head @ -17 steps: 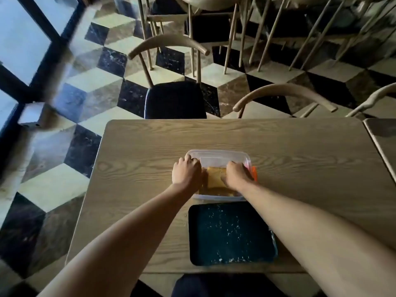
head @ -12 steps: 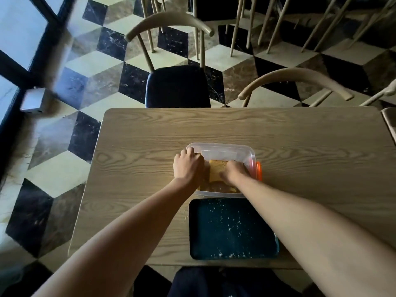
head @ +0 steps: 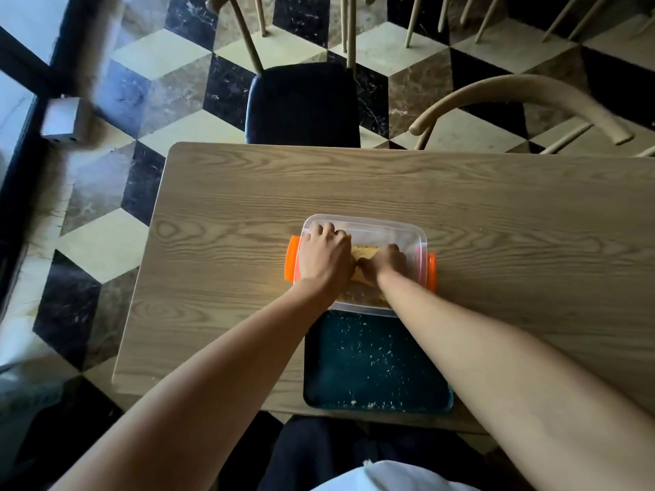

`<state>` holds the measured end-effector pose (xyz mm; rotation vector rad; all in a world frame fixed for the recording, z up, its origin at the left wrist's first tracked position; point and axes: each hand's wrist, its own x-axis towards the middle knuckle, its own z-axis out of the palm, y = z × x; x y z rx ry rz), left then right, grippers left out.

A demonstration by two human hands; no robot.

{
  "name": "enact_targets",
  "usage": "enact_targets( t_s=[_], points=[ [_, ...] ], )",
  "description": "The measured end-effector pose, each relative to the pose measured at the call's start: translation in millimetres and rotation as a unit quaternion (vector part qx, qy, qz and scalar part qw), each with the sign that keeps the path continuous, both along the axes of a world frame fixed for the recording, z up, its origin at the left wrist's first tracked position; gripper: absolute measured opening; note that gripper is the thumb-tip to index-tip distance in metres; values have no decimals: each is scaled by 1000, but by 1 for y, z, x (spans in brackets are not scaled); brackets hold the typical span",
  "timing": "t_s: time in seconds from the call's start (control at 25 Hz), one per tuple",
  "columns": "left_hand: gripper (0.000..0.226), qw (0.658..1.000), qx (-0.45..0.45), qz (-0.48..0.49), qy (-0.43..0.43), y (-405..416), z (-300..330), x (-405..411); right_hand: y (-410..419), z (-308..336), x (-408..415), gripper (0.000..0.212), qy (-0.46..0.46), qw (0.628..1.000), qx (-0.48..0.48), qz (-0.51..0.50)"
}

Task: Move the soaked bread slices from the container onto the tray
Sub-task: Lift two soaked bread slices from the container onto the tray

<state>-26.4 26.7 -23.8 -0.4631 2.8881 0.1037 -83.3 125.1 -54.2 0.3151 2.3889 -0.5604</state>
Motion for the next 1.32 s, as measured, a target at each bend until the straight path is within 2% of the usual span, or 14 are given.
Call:
enact_targets(
  t_s=[0.16, 0.24, 0.32, 0.44, 0.52, 0.64, 0.8, 0.92, 0.96, 1.04, 1.08, 1.16, 1.24, 1.32],
  points=[
    [9, 998, 48, 25, -11, 6, -3, -4, 1, 7, 0, 15, -14, 999, -27, 39],
    [4, 997, 59, 38, -13, 6, -3, -5, -1, 9, 0, 19, -4, 997, -66, 33],
    [13, 997, 62, 49, -22, 6, -1, -6, 0, 13, 0, 26, 1, 995, -96, 11],
    [11, 995, 84, 56, -23, 4, 4, -7, 0, 16, 1, 25, -7, 994, -109, -5],
    [17, 990, 120, 74, 0, 1, 6, -3, 1, 20, 2, 24, 3, 994, -106, 7],
    [38, 979, 149, 125, 56, -2, 15, 6, 7, 35, 5, 21, 29, 989, -137, 37],
    [31, 949, 194, 213, 127, -8, 44, 23, 31, 71, 11, 13, 130, 977, -139, 94],
    [16, 900, 311, 241, 189, -22, 68, 53, 66, 91, 17, 18, 168, 960, -218, 58],
    [17, 870, 367, 260, 201, -26, 73, 67, 79, 97, 22, 17, 158, 952, -260, 40],
    [18, 784, 501, 303, 207, -29, 79, 101, 107, 106, 36, 13, 137, 932, -335, 10],
    [19, 739, 558, 319, 201, -29, 78, 119, 120, 108, 43, 12, 124, 923, -365, 0],
    [22, 675, 632, 340, 171, -28, 70, 153, 144, 109, 59, 17, 88, 908, -409, -10],
    [20, 627, 676, 361, 139, -26, 57, 180, 164, 101, 73, 25, 53, 901, -430, -16],
    [14, 587, 699, 396, 102, -19, 41, 197, 179, 89, 88, 21, 14, 898, -439, -37]
  ],
)
